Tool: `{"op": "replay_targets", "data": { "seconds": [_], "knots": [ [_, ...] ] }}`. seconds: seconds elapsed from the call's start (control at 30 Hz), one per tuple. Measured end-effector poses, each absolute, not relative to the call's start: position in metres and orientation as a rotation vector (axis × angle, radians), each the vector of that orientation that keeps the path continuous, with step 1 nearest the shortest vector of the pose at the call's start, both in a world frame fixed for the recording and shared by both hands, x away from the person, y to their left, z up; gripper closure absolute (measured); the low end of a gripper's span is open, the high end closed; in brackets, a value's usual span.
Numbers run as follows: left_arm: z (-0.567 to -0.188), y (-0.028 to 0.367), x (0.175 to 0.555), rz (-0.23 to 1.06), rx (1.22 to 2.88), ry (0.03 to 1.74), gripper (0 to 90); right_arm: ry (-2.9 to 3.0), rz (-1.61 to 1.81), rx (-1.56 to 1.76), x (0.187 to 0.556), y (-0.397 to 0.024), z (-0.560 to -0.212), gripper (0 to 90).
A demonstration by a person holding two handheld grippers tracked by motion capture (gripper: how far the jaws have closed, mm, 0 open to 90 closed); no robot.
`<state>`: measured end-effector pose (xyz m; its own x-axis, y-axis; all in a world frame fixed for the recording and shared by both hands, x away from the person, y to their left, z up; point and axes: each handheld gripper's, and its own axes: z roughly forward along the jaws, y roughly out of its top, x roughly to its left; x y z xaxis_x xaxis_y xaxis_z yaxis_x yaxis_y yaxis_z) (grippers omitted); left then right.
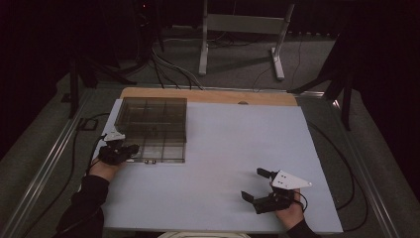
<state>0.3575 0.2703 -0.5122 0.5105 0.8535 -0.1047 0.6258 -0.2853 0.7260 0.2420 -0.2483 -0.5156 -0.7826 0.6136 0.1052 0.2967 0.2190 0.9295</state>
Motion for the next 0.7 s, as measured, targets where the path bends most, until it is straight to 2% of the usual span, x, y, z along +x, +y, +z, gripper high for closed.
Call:
{"op": "replay_targets", "data": {
  "seconds": [0.5, 0.7],
  "knots": [
    [-0.5084, 0.2731, 0.3558, 0.392, 1.981, 1.204, 86.0, 2.213, 1.583, 0.855, 0.2422, -0.2479, -0.5159, 0.0],
    [-0.5050, 0.2738, 0.3541, 0.401, 1.966, 1.200, 77.6, 2.213, 1.581, 0.856, 0.2421, -0.2479, -0.5160, 0.0]
  ]
}}
